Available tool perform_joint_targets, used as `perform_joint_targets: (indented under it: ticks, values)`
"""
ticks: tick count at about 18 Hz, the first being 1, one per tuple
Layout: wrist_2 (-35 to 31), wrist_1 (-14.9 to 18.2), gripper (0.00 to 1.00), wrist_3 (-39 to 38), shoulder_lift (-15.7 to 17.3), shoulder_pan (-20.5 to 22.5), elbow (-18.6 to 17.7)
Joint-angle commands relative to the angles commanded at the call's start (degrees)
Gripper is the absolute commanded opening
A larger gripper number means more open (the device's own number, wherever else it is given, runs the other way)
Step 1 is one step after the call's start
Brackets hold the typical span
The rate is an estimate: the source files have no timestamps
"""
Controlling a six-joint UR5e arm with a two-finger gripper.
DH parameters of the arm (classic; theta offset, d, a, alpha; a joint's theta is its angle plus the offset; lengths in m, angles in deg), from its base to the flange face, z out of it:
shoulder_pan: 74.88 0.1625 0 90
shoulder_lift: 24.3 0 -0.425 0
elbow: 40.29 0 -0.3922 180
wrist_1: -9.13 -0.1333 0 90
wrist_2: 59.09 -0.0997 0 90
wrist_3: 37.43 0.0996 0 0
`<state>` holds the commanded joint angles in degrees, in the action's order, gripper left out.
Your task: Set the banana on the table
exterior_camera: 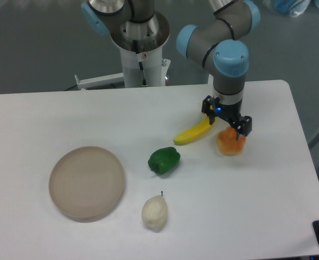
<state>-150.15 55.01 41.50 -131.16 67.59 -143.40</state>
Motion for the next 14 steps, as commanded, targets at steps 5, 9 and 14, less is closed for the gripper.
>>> perform_joint_targets:
  ticks: [5,9,14]
  values:
    - [0.3,0.0,1.0,0.0,-2.8,-0.7,6.9]
    - [0.3,0.0,1.0,-0.3,-5.0,-0.8,11.1]
    - [0.3,0.0,1.0,-2.1,-6.1,-1.5,13.5]
